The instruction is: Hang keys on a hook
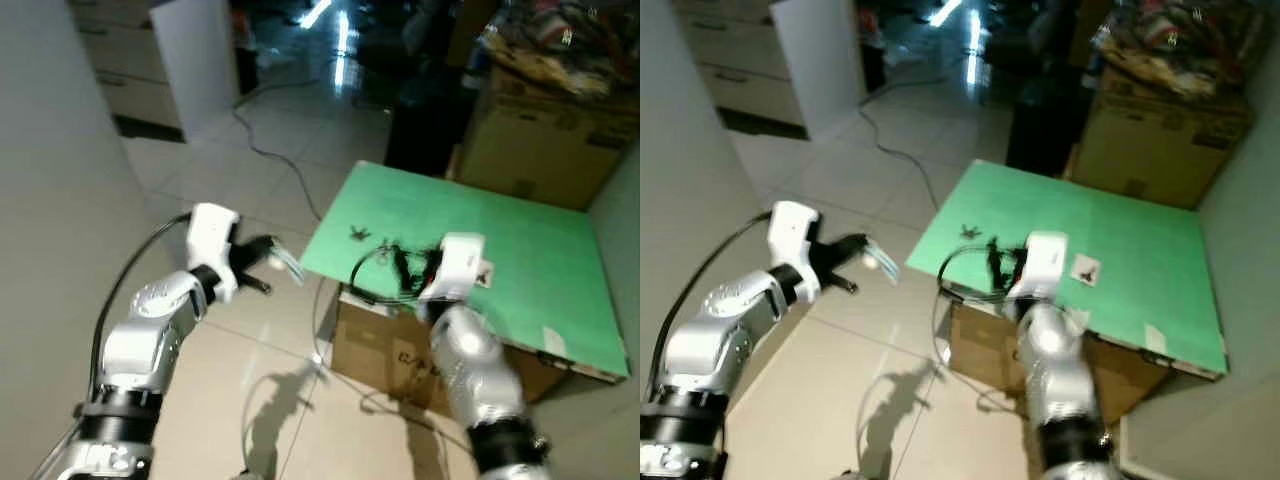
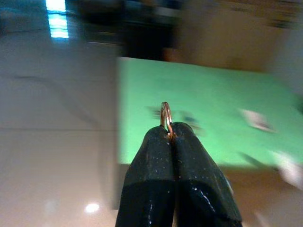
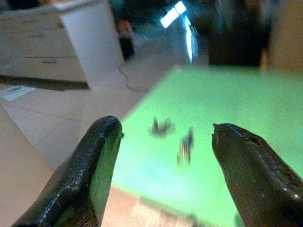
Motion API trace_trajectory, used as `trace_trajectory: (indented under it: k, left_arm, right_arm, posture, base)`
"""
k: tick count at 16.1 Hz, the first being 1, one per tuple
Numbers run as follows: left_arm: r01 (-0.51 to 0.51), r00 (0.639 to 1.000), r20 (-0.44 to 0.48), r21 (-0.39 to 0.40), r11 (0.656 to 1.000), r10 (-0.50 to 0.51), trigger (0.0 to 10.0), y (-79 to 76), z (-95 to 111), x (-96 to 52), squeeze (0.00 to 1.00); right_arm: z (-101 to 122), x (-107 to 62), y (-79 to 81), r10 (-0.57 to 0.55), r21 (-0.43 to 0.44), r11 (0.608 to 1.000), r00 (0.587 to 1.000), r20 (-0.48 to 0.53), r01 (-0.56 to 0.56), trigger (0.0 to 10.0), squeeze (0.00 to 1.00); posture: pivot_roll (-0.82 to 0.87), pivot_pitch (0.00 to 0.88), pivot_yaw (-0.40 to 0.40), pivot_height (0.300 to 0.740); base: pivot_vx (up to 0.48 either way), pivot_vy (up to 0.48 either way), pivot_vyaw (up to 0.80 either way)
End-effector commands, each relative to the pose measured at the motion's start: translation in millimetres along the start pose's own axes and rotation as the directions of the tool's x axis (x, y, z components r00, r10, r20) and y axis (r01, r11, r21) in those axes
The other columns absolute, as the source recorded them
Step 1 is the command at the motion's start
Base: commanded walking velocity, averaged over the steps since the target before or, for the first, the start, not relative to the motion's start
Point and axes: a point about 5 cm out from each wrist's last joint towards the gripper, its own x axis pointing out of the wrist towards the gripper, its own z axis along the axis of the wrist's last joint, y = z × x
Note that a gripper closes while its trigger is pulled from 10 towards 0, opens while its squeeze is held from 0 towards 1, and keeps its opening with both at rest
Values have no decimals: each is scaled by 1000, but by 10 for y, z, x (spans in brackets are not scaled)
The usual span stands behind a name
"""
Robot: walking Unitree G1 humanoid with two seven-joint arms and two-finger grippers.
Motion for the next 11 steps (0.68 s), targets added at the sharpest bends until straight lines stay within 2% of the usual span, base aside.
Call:
trace_trajectory:
  k: [1, 2, 3, 5, 7, 8, 10, 11]
  left_arm:
    - [-202, 978, 61, 14, 979, 200, 10000, 104, 0, -58, 0]
    - [-252, 966, 62, 15, 968, 250, 10000, 112, -40, -85, 0]
    - [-369, 927, 82, 22, 929, 366, 10000, 119, -127, -163, 0]
    - [-459, 883, 156, 95, 883, 442, 10000, 41, -195, -314, 0]
    - [-539, 840, 163, 150, 829, 517, 10000, 14, -328, -455, 0]
    - [-573, 818, 153, 137, 808, 554, 10000, 13, -388, -480, 0]
    - [-610, 791, 173, 159, 776, 587, 10000, 36, -382, -455, 0]
    - [-641, 767, 174, 169, 749, 617, 10000, 85, -376, -449, 0]
  right_arm:
    - [-48, -16, -97, -82, 91, 993, 997, 12, 81, 10000, 0]
    - [-48, -23, -107, -93, 90, 992, 995, 25, 90, 10000, 0]
    - [-6, -41, -116, -107, 69, 992, 992, 74, 102, 10000, 0]
    - [102, -77, -99, -88, 54, 995, 987, 136, 81, 10000, 0]
    - [109, -113, -69, -35, -4, 999, 988, 147, 37, 10000, 0]
    - [98, -107, -64, -14, -43, 999, 990, 141, 20, 10000, 0]
    - [103, -47, -23, 21, -65, 998, 992, 123, -13, 10000, 0]
    - [100, -4, 16, 44, -45, 998, 993, 109, -39, 10000, 0]
  posture:
    - [46, 0, 20, 740]
    - [46, 0, 20, 740]
    - [53, 0, 17, 740]
    - [57, 0, 12, 740]
    - [58, 0, 4, 740]
    - [60, 0, 0, 740]
    - [58, 0, -6, 740]
    - [59, 0, -8, 740]
  base:
    - [0, 0, 0]
    - [0, 0, 0]
    - [0, 0, 0]
    - [0, 0, 0]
    - [0, 0, 0]
    - [0, 0, 0]
    - [0, 0, 606]
    - [0, 0, 494]
